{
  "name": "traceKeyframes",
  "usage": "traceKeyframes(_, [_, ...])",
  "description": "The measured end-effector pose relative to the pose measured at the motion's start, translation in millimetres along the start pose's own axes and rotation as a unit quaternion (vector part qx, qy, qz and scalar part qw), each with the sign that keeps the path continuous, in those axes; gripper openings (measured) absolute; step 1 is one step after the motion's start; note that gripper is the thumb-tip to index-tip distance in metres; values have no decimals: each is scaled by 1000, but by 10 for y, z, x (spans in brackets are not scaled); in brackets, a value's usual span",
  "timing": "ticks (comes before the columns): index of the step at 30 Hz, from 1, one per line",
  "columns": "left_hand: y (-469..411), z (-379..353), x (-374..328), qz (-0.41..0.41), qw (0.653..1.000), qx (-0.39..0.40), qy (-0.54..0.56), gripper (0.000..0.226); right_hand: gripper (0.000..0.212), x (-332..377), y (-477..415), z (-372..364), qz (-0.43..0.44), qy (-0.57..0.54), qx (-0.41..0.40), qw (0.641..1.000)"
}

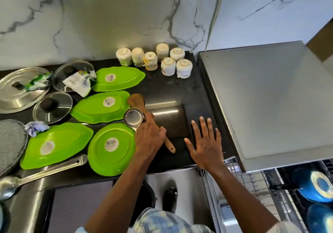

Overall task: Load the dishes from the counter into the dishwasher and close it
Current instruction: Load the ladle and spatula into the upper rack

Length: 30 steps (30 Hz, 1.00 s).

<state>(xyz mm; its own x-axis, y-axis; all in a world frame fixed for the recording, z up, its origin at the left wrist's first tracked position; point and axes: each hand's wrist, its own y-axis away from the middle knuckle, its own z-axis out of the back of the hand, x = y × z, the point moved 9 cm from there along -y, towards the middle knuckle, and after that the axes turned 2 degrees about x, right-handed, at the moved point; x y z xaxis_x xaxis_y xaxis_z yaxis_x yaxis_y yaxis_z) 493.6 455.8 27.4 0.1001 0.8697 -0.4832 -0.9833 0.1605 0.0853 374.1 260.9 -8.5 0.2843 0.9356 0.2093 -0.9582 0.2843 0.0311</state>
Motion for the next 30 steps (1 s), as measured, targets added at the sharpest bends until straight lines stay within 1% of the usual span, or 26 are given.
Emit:
traceKeyframes(2, [-2, -16, 31, 28, 997, -14, 71, 58, 74, 0, -1, -7, 4, -14, 9, 1000])
traceKeyframes(4, [56, -14, -10, 33, 990, -34, 136, 58, 74, -33, -10, 0, 8, -41, 19, 999])
traceKeyframes(6, [157, -43, -132, 5, 979, -38, 200, 54, 70, -72, 3, 35, 5, -94, 31, 995])
traceKeyframes(7, [211, -42, -204, -15, 972, -38, 229, 53, 65, -79, 14, 74, -4, -153, 34, 988])
traceKeyframes(8, [275, -77, -320, -39, 966, -30, 255, 52, 56, -136, 66, 147, -28, -233, 29, 972])
traceKeyframes(10, [452, -218, -610, -85, 952, 16, 294, 49, 34, -330, 242, 341, -92, -391, -9, 916])
traceKeyframes(11, [588, -320, -796, -111, 944, 49, 308, 46, 28, -459, 380, 439, -128, -452, -24, 882])
traceKeyframes(12, [731, -399, -963, -141, 935, 77, 316, 45, 26, -540, 507, 515, -154, -503, -28, 850])
traceKeyframes(13, [924, -514, -1165, -174, 925, 108, 321, 44, 27, -656, 682, 592, -176, -534, -33, 826])
traceKeyframes(15, [1376, -749, -1548, -238, 900, 166, 325, 40, 28, -918, 1066, 709, -207, -571, -55, 793])
traceKeyframes(18, [2006, -1145, -1969, -298, 867, 240, 318, 31, 28, -1397, 1684, 716, -255, -617, -74, 741])
traceKeyframes(20, [2373, -1508, -2175, -326, 853, 289, 286, 33, 24, -1782, 2112, 640, -282, -618, -76, 729])
traceKeyframes(22, [2665, -1914, -2260, -328, 843, 342, 256, 31, 17, -2186, 2523, 501, -320, -615, -86, 715])
traceKeyframes(23, [2788, -2111, -2265, -325, 845, 352, 239, 33, 15, -2415, 2739, 412, -349, -600, -90, 714])
traceKeyframes(24, [2881, -2300, -2236, -321, 856, 346, 214, 37, 12, -2644, 2936, 305, -377, -572, -87, 723])
traceKeyframes(25, [2943, -2487, -2187, -310, 872, 334, 179, 44, 10, -2869, 3108, 187, -399, -535, -72, 741])
traceKeyframes(26, [2969, -2666, -2101, -279, 891, 327, 143, 54, 7, -3075, 3242, 60, -414, -502, -51, 758])
traceKeyframes(28, [2945, -2991, -1832, -161, 930, 323, 72, 79, 3, -3451, 3404, -166, -435, -438, -5, 787])
traceKeyframes(30, [2961, -3283, -1580, -39, 948, 315, 16, 96, 4, -3811, 3478, -387, -439, -367, 47, 819])
